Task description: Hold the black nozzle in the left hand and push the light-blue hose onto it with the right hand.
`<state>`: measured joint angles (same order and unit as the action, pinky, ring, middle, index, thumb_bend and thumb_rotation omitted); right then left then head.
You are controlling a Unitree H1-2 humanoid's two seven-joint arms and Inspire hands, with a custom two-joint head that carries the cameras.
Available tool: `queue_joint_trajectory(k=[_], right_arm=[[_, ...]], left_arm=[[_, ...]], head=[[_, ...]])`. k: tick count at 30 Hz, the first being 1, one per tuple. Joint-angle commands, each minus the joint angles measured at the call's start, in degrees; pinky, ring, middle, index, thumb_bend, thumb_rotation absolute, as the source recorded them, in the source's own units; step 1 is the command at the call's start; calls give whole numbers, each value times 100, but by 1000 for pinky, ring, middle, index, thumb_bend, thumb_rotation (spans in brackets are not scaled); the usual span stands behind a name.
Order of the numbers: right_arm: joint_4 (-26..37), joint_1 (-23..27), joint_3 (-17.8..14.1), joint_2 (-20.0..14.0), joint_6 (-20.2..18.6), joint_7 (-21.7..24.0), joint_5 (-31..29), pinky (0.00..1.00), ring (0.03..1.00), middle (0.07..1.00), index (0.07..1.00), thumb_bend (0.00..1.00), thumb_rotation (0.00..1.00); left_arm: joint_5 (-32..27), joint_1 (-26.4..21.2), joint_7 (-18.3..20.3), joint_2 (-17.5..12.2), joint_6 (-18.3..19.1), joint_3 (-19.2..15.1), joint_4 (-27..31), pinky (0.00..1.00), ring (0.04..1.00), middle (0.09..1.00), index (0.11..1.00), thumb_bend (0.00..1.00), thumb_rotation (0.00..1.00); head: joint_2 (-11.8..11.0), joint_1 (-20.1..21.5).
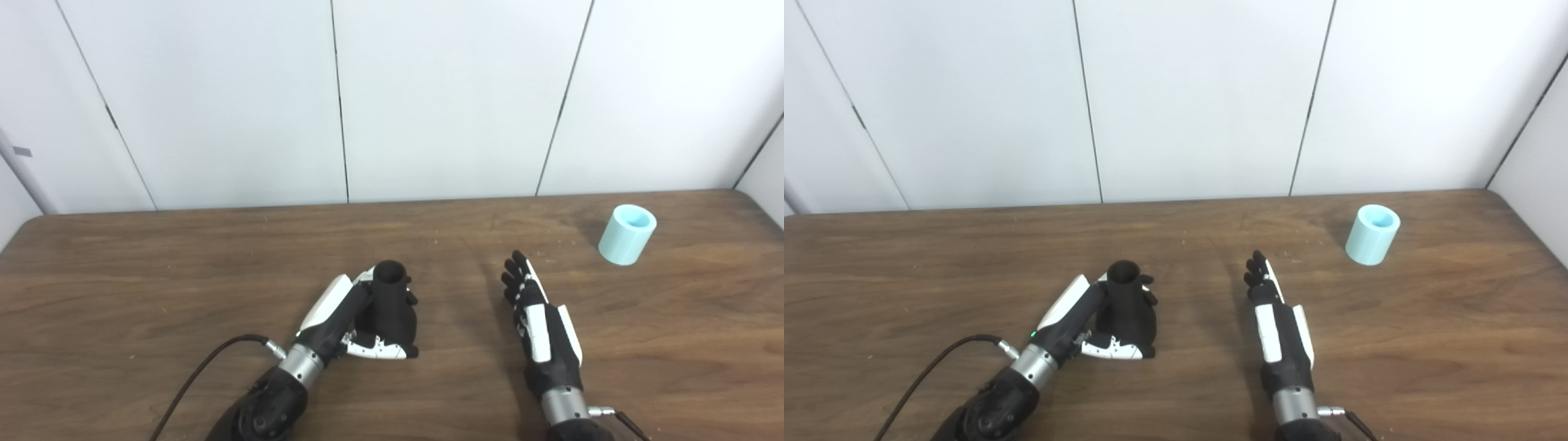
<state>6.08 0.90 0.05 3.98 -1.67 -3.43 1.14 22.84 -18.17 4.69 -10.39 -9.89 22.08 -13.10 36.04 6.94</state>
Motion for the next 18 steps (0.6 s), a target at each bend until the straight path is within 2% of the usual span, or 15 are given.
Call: queue_joint_trajectory(k=[1,5,9,14,15,18], right_arm=[[227,129,31,39,106,-3,14,974,964,963,980,615,1000],[258,149,-11,-14,85,8,-18,972,963,963,980,615,1000],[522,262,-126,-110,-201,23,-114,947,941,943,951,629,1000],[1152,583,-297,-349,-801,31,-123,819,831,830,796,670,967],[1227,661,-322,-462,-788,36,-32,774,791,790,772,679,949],[1266,822,-323,-832,-568,82,268,730,756,754,757,687,925]], left_arm=[[176,396,130,17,53,178,-192,1000,972,811,484,524,77],[209,395,163,33,53,221,-243,1000,973,812,484,524,77],[205,379,160,13,15,231,-317,1000,973,815,484,524,77],[180,363,110,-1,-61,190,-425,1000,974,815,484,524,77],[186,366,93,7,-63,184,-436,1000,974,816,484,524,77],[207,370,56,37,-74,186,-468,1000,974,816,484,524,77]], head=[[-7,28],[-65,48],[-113,48],[-196,121],[-196,121],[-215,147]])
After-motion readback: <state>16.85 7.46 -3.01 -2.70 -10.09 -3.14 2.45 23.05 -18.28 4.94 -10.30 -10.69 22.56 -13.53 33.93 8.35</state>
